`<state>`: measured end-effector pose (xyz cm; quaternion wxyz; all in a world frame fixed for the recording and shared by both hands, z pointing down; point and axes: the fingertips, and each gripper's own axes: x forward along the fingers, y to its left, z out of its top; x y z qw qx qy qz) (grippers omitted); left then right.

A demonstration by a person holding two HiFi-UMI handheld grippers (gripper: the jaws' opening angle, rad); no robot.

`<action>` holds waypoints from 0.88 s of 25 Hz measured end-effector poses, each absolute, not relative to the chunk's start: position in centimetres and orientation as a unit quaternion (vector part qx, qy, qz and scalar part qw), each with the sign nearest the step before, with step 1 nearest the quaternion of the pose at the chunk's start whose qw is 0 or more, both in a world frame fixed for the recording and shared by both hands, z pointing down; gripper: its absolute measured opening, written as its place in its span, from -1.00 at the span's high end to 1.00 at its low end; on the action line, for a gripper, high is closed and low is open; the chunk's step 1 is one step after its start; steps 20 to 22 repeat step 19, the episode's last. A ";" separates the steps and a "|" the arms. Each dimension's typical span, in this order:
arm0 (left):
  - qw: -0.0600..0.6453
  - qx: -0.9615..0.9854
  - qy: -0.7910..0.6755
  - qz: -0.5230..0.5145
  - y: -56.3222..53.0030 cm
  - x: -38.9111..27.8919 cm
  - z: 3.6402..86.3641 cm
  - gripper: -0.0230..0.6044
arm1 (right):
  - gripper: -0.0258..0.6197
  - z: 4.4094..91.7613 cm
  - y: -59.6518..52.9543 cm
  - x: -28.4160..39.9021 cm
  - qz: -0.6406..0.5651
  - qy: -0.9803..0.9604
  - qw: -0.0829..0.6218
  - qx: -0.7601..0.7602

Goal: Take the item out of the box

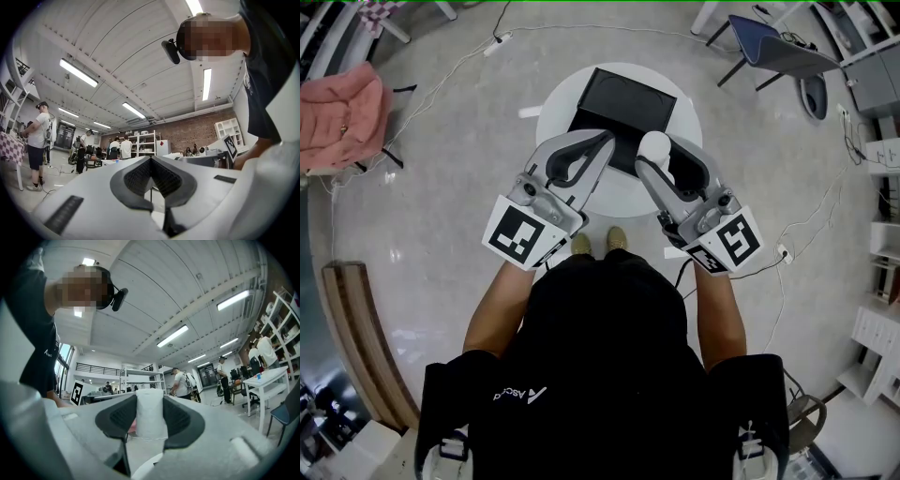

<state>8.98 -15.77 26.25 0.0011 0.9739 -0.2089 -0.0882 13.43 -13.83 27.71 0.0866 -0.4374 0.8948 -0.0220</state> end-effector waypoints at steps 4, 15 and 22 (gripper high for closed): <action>0.002 0.974 -0.211 -0.085 -15.8 9.1 26.4 0.93 | 0.39 27.8 -13.7 13.5 -0.022 0.895 0.087 -0.437; 0.003 0.972 -0.218 -0.086 -15.9 9.0 26.5 0.93 | 0.39 27.6 -13.6 13.8 -0.018 0.895 0.087 -0.437; 0.004 0.972 -0.217 -0.091 -16.2 9.0 26.4 0.93 | 0.39 27.7 -13.8 13.9 -0.019 0.895 0.086 -0.438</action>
